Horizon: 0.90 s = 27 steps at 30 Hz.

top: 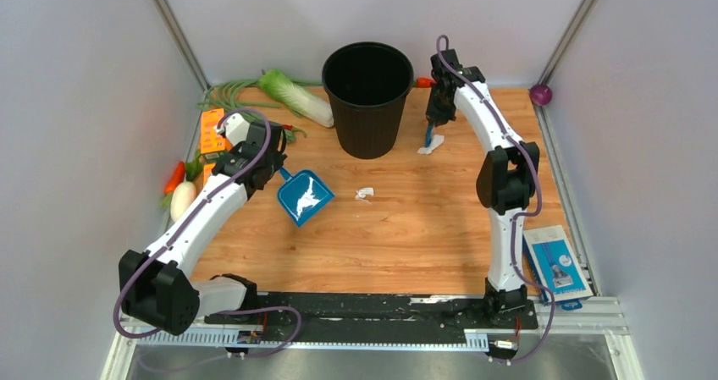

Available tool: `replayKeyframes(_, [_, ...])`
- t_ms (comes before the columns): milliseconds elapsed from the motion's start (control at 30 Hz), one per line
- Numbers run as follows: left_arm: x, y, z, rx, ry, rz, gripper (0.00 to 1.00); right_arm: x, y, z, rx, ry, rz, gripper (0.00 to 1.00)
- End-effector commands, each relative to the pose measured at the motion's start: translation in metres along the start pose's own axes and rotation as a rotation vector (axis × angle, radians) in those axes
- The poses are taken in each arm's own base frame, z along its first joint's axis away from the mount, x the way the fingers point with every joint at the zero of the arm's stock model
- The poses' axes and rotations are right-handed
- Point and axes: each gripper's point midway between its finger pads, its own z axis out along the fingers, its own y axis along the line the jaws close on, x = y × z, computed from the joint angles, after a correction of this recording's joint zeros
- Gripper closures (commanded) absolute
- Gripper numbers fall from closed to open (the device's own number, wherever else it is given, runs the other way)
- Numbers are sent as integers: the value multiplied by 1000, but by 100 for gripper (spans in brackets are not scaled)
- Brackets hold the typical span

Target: Sweep away the paper scraps from the table

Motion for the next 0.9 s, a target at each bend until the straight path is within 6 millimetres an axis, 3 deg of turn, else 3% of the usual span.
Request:
replayKeyframes(0, [-10,-14,-4,43,-7,-48,100,24,15,-9,-99,67,6,100])
replayKeyframes(167, [-3,-15,-1,43,11,-57,100,67,11,-27,-90,141,0,100])
replayKeyframes(267, [1,-14,3,36,20,-68,100,90,21,-52,-162,188,35,100])
replayKeyframes(367, [5,-13,6,26,33,-80,100,115,41,-74,-248,243,44,100])
replayKeyframes(433, [10,-12,11,7,47,-81,100,129,70,-96,-366,270,17,100])
replayKeyframes(533, [17,-14,15,-5,77,-84,100,131,99,-130,-489,252,-30,100])
replayKeyframes(600, [24,-13,20,-27,99,-91,100,122,102,-146,-520,216,-36,100])
replayKeyframes(767, [30,-3,30,-145,116,-136,100,101,77,-165,-441,115,-62,100])
replayKeyframes(867, [34,13,35,-230,94,-162,100,100,46,-167,-296,101,-98,100])
